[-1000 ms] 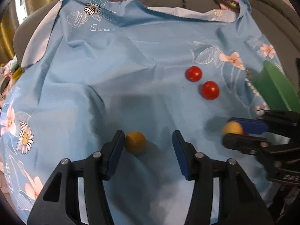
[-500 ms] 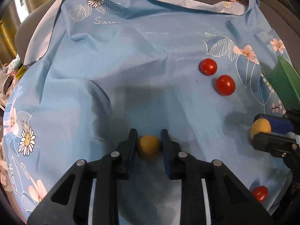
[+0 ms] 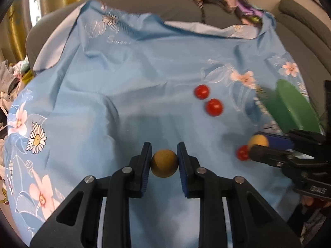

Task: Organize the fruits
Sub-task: 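Carry both kumquats over the green bowl and open both tools to drop them, then withdraw both tools from the bowl toward the red cherry tomatoes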

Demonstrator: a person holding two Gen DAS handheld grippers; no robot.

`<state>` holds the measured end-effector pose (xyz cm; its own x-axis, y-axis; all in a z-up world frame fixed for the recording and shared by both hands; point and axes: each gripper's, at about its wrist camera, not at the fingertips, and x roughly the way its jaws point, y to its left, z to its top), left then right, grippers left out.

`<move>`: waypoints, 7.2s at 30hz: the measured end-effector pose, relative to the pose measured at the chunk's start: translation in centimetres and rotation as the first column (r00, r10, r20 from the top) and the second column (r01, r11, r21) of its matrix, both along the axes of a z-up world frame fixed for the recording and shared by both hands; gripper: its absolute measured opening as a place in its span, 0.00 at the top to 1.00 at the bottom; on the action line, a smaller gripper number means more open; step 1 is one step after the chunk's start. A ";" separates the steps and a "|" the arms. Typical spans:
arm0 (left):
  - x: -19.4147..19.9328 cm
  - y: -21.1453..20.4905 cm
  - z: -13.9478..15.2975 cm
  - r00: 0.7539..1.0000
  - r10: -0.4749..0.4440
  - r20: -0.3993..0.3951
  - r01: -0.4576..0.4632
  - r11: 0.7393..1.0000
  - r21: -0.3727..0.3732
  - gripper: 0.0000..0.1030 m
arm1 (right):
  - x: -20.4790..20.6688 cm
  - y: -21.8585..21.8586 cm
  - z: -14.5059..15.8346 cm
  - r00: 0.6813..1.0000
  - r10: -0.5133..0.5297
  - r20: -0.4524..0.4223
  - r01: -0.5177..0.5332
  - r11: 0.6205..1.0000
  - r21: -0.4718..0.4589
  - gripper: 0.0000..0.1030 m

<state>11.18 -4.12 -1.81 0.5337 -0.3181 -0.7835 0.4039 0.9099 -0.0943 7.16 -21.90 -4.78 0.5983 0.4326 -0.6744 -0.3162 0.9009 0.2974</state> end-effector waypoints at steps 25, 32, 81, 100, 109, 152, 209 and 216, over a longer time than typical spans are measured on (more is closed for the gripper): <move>-9.5 -7.0 6.7 0.974 -0.158 0.164 0.156 0.987 0.025 0.76 | -8.3 -4.7 5.8 0.986 -0.094 0.141 0.091 0.996 0.024 0.72; -10.2 -9.5 7.7 0.960 -0.205 0.192 0.200 0.979 0.045 0.76 | -9.4 -6.9 6.5 0.976 -0.141 0.168 0.137 0.990 0.036 0.72; -8.0 -25.0 2.9 0.895 -0.438 0.082 0.424 0.894 0.146 0.76 | -10.6 -18.3 3.6 0.903 -0.415 0.113 0.413 0.910 0.038 0.72; -7.6 -24.5 2.7 0.921 -0.374 0.110 0.348 0.916 0.200 0.27 | -10.7 -19.4 3.2 0.866 -0.495 0.072 0.495 0.869 0.009 0.65; -8.6 -20.1 3.7 0.955 -0.273 0.118 0.249 0.950 0.189 0.06 | -11.9 -18.1 4.2 0.875 -0.478 0.074 0.476 0.878 0.038 0.62; -19.8 3.1 12.7 0.979 0.082 0.185 0.053 0.778 -0.626 0.01 | -17.7 -3.3 8.6 0.967 -0.188 0.174 0.205 0.976 -0.081 0.48; -11.0 -5.0 -1.6 0.998 -0.055 -0.007 0.055 0.997 0.047 0.02 | -8.2 -3.8 1.7 0.984 -0.174 -0.023 0.173 0.983 -0.060 0.48; -10.5 -6.2 -2.4 0.994 -0.095 -0.046 0.097 0.994 0.054 0.14 | -7.2 -4.1 1.5 0.985 -0.169 -0.031 0.167 0.985 -0.047 0.48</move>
